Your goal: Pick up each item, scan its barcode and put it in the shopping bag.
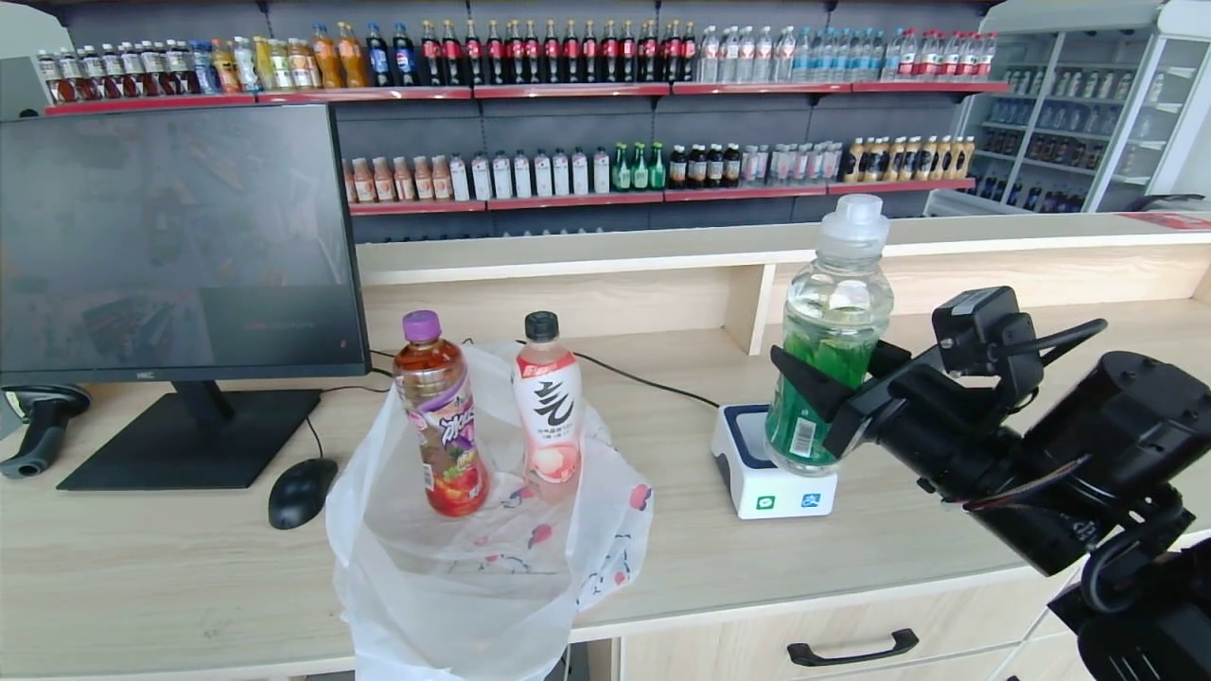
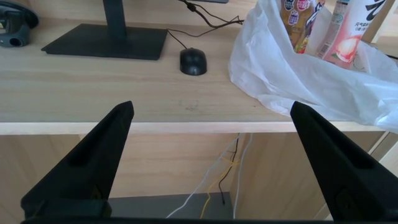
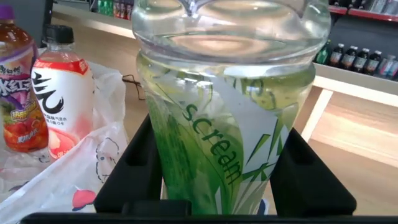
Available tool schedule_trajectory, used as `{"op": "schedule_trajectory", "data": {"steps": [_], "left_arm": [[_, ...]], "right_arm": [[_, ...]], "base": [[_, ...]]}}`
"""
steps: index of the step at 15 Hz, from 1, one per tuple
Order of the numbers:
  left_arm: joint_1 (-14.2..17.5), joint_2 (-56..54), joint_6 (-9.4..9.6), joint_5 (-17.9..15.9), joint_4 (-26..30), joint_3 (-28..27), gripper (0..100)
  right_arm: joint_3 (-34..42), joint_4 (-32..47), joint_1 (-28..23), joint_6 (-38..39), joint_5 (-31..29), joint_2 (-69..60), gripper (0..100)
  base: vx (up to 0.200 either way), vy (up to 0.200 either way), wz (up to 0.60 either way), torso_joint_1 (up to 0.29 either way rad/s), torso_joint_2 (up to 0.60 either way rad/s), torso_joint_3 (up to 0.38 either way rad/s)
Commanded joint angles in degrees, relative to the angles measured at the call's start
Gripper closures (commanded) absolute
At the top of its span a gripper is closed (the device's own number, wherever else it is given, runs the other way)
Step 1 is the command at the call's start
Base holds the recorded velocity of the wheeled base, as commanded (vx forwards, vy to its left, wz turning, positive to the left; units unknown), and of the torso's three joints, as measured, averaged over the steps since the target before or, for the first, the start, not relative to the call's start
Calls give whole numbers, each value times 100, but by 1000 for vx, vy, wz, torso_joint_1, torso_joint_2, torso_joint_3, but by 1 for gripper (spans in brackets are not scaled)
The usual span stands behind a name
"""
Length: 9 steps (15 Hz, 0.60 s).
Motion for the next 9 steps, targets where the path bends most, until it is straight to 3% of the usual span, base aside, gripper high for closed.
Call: {"op": "schedule_trajectory", "data": {"steps": [1,2,8,9], "left_arm": [[0,-2,-4,4,-4,0,0],[0,-2,-4,4,-4,0,0],[0,-2,-4,4,-4,0,0],[0,-2,-4,4,-4,0,0]], "right_arm": [[105,-14,-14,111,-25,-80,100],[131,-14,-66,128,-51,-80,100],[219,-14,-313,155,-86,-150,100],[219,-14,-383,190,-86,-159,100]], "base": [[0,0,0,0,0,0],[0,0,0,0,0,0],[-200,0,0,1,2,2],[0,0,0,0,0,0]]}}
